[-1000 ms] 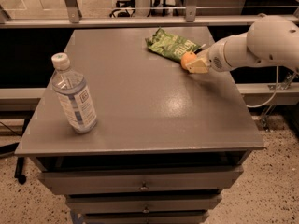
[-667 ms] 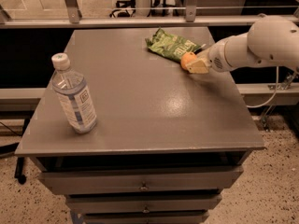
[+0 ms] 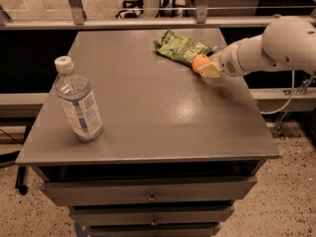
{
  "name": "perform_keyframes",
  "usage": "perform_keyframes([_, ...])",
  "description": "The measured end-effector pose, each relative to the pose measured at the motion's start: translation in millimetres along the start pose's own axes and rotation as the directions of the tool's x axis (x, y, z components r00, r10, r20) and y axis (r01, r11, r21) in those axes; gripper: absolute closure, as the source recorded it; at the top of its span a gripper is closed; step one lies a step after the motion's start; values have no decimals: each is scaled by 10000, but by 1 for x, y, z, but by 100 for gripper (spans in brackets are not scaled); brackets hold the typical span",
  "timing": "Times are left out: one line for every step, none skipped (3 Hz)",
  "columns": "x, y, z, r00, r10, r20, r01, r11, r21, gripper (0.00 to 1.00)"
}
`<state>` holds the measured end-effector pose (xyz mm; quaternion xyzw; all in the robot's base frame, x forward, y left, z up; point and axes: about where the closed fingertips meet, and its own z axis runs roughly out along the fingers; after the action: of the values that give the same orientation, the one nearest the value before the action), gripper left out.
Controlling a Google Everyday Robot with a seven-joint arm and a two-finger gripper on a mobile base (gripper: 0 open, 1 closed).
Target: Move orange near green jalapeno chip bag
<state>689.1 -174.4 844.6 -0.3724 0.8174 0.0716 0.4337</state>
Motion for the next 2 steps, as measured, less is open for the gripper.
perform_keyframes([0,1,0,10000,-23,14,23,10000,-51,9])
perform_keyframes([-1,2,1,10000,-36,24,36,9999,-111,0])
